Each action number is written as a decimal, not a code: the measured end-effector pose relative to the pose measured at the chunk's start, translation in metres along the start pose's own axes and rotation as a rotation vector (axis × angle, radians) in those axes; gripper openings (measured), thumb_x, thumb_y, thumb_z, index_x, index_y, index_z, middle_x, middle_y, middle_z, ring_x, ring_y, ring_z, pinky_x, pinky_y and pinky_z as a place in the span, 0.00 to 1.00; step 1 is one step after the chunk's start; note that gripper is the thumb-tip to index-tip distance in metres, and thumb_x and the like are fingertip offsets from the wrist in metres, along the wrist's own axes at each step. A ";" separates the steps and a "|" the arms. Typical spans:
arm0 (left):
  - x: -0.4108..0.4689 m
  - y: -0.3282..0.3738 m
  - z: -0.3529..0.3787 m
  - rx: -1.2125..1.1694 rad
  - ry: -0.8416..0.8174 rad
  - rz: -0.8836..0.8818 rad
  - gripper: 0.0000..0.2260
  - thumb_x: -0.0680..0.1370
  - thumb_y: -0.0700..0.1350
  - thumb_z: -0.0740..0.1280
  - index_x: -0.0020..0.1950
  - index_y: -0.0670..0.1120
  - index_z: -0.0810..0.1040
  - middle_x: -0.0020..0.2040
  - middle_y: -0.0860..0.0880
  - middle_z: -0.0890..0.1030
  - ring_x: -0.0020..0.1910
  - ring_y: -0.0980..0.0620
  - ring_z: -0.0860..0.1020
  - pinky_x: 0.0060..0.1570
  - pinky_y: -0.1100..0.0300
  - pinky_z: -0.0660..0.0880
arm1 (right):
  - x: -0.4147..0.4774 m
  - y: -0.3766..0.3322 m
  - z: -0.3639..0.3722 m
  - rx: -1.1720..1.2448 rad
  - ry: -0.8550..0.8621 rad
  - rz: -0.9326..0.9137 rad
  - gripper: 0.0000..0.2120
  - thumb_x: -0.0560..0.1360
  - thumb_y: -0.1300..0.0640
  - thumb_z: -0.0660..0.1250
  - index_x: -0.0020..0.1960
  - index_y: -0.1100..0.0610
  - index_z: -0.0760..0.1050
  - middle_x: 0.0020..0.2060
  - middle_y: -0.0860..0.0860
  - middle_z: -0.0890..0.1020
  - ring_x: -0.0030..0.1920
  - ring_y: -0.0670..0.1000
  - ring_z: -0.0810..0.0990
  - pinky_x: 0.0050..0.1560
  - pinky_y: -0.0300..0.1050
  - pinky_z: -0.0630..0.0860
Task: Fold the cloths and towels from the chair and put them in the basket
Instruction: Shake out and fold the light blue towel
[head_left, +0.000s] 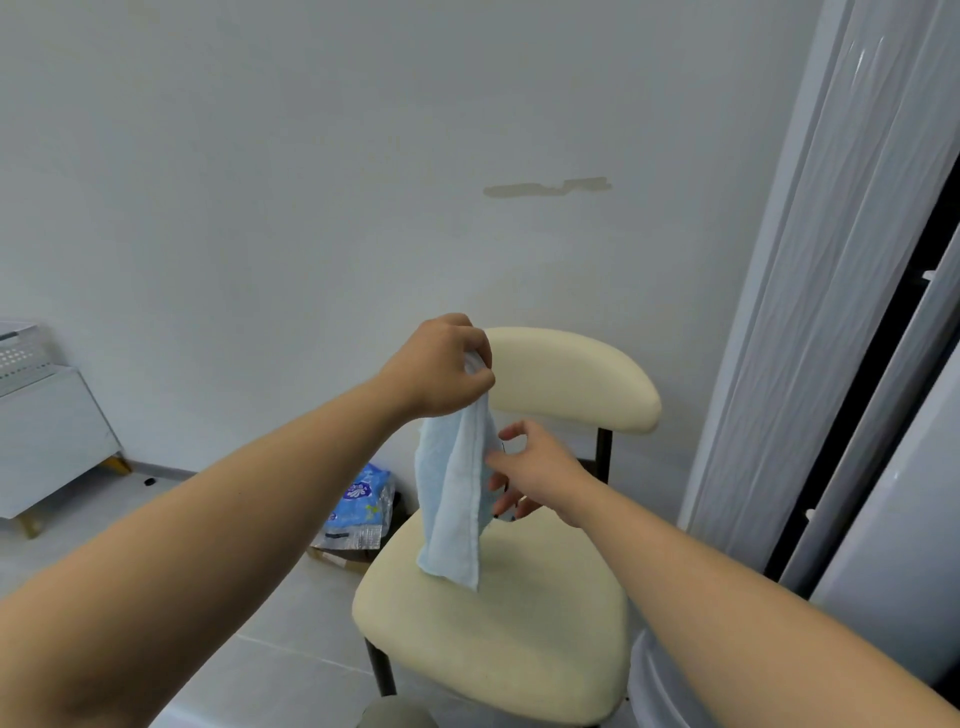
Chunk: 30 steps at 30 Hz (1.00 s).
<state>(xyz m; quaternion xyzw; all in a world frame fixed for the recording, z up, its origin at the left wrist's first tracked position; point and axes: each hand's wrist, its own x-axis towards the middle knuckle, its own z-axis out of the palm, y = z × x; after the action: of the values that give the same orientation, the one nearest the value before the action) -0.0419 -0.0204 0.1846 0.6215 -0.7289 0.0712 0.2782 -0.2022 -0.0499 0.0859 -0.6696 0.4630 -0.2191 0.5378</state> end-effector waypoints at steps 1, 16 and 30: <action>-0.001 0.001 0.000 0.007 -0.003 0.021 0.07 0.71 0.45 0.69 0.47 0.48 0.84 0.47 0.51 0.77 0.46 0.51 0.76 0.46 0.58 0.75 | 0.002 -0.001 0.001 -0.067 0.045 -0.028 0.18 0.77 0.49 0.67 0.63 0.49 0.66 0.43 0.56 0.84 0.37 0.58 0.86 0.42 0.57 0.83; -0.004 0.002 -0.001 0.024 -0.017 0.038 0.08 0.71 0.44 0.66 0.46 0.47 0.84 0.45 0.50 0.78 0.43 0.51 0.76 0.46 0.53 0.77 | 0.015 0.001 -0.016 -0.358 0.207 -0.267 0.19 0.78 0.53 0.65 0.30 0.56 0.70 0.27 0.51 0.71 0.31 0.50 0.68 0.35 0.45 0.64; -0.001 -0.010 0.002 0.040 -0.004 -0.029 0.07 0.73 0.44 0.67 0.46 0.47 0.84 0.46 0.52 0.77 0.45 0.51 0.76 0.46 0.57 0.77 | 0.012 0.026 -0.036 -0.486 0.098 -0.003 0.09 0.73 0.64 0.64 0.50 0.57 0.79 0.44 0.54 0.82 0.47 0.56 0.82 0.45 0.49 0.81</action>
<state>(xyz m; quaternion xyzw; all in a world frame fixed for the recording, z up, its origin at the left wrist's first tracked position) -0.0329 -0.0225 0.1798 0.6377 -0.7186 0.0805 0.2654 -0.2347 -0.0783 0.0714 -0.7686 0.5267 -0.1343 0.3374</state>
